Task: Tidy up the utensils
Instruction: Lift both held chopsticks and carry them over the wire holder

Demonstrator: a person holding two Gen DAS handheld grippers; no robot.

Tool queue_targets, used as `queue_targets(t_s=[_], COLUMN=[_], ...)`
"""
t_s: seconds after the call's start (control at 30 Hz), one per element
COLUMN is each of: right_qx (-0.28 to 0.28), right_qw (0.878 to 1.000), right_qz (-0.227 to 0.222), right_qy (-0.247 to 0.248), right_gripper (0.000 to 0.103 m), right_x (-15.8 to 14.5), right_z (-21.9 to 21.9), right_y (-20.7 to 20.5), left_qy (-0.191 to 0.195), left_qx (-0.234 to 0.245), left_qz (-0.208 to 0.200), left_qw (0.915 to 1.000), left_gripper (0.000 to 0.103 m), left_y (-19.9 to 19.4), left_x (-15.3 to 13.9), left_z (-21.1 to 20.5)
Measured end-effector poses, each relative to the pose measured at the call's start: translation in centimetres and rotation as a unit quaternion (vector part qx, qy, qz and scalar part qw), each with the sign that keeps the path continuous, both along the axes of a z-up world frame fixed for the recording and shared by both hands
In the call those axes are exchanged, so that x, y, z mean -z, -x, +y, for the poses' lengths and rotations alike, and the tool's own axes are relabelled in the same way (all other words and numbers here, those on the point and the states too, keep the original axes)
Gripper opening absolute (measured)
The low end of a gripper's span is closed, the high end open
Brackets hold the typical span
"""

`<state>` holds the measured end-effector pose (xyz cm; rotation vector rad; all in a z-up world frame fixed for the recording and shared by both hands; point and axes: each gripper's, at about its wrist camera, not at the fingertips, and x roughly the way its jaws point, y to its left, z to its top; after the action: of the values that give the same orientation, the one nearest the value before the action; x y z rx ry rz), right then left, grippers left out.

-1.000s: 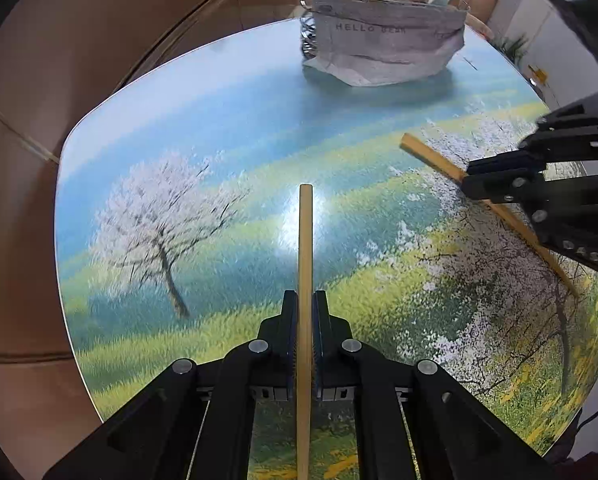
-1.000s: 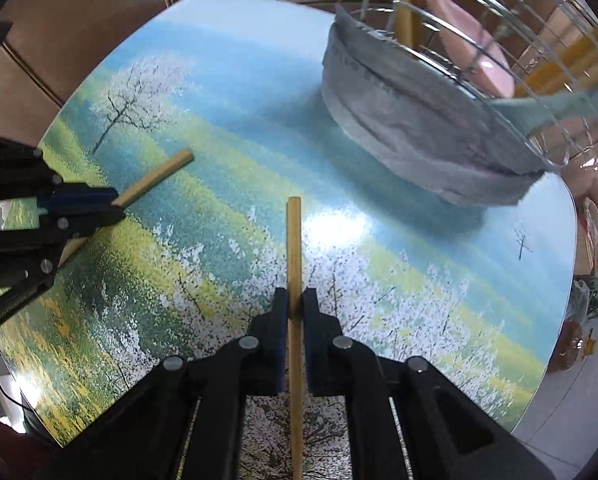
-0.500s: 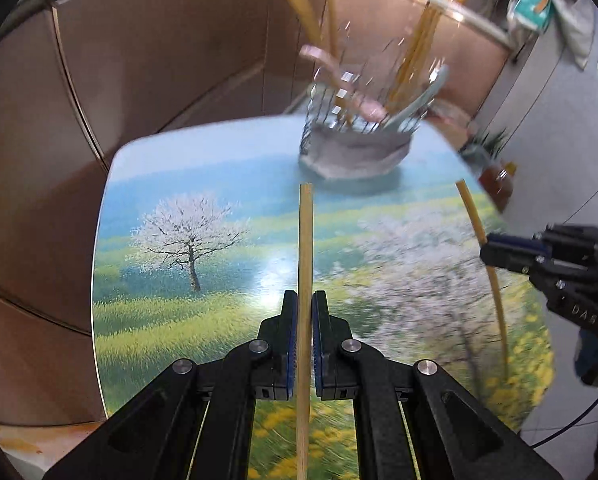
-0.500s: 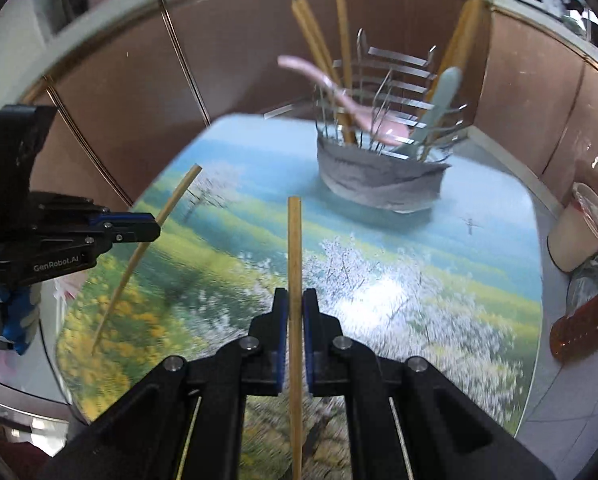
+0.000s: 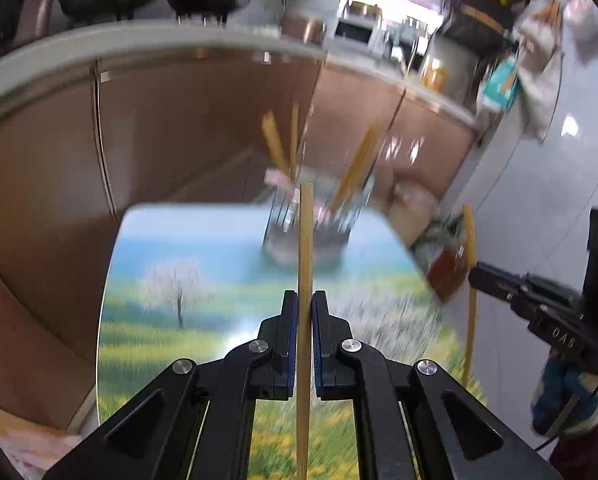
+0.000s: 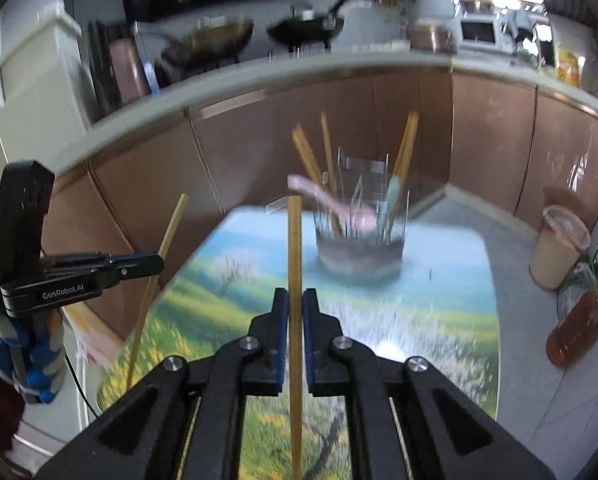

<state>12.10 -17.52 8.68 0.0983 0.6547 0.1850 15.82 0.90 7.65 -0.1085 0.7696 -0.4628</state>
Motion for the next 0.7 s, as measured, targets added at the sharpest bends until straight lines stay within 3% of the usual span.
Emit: queue_targets(t_s=[0.13, 0.33, 0.53, 0.7], right_qx=[0.009, 0.01, 0.023, 0.051], right_qw=[0.998, 0.989, 0.977, 0.969], right_qz=[-0.064, -0.142, -0.205, -0.239], right_qy=[-0.019, -0.051, -0.056, -0.048], right_gripper=[0.006, 0.006, 0.006, 0.006], right_x=[-3.7, -7.4, -7.7, -5.8], right_z=[-0.9, -2.4, -4.0, -5.5], right_y=[-1.8, -6.8, -12.5, -15.9], left_qy=[0.041, 0.091, 0.104, 0.118], left_qx=[-0.011, -0.02, -0.043, -0.069], left_qz=[-0.04, -0.085, -0.143, -0.183], left_qw=[0.9983, 0.992, 0.9832, 0.9734], left_gripper=[0.007, 0.007, 0.007, 0.007], left_y=[-2.4, -8.1, -13.5, -17.7], left_x=[-3.8, -7.2, -7.9, -6.1], left_z=[-0.6, -2.8, -5.6, -7.7])
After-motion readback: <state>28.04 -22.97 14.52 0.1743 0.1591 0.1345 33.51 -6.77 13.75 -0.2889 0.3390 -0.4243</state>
